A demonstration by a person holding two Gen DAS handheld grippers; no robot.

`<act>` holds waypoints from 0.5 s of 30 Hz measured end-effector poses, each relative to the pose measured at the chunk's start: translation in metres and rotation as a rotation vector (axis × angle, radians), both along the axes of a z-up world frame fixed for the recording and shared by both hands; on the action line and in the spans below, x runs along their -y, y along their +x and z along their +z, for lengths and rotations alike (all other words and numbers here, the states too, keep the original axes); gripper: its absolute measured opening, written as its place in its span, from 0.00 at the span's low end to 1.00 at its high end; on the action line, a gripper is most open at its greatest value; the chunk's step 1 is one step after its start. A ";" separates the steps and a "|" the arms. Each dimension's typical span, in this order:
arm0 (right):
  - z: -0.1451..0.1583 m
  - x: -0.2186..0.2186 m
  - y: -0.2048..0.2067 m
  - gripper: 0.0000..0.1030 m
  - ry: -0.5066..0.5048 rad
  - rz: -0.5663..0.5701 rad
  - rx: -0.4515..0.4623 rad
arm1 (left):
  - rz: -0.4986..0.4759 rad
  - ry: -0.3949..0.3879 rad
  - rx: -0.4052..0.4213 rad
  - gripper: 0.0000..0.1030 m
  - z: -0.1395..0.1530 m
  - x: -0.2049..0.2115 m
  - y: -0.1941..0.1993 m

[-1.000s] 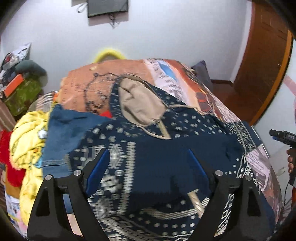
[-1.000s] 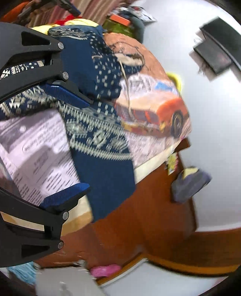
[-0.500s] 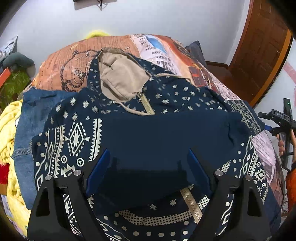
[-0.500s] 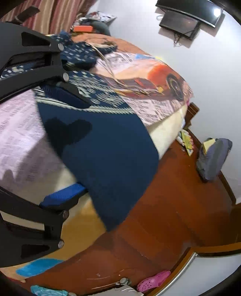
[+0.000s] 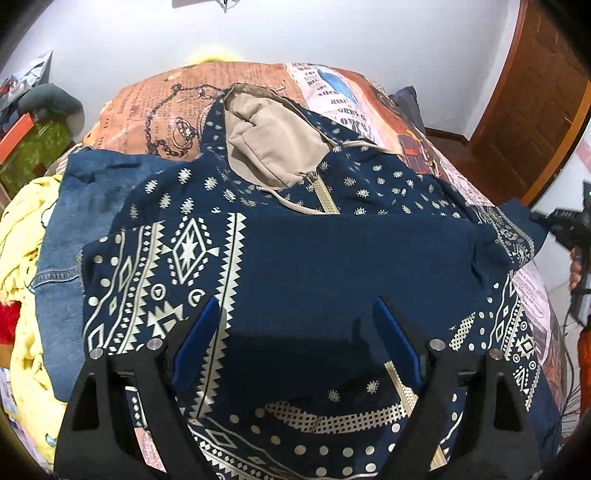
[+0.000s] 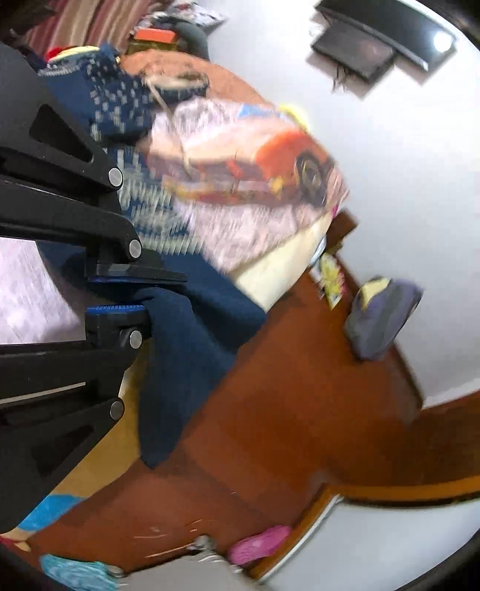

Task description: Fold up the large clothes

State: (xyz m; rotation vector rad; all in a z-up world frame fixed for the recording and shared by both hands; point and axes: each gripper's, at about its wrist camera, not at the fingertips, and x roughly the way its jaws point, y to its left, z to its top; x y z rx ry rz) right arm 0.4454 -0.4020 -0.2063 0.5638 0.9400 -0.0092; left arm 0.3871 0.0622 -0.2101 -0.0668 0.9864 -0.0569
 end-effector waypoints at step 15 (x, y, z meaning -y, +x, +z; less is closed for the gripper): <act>0.159 -0.148 -0.022 0.06 -0.063 0.376 0.359 | -0.015 0.001 0.089 0.82 0.039 -0.009 -0.039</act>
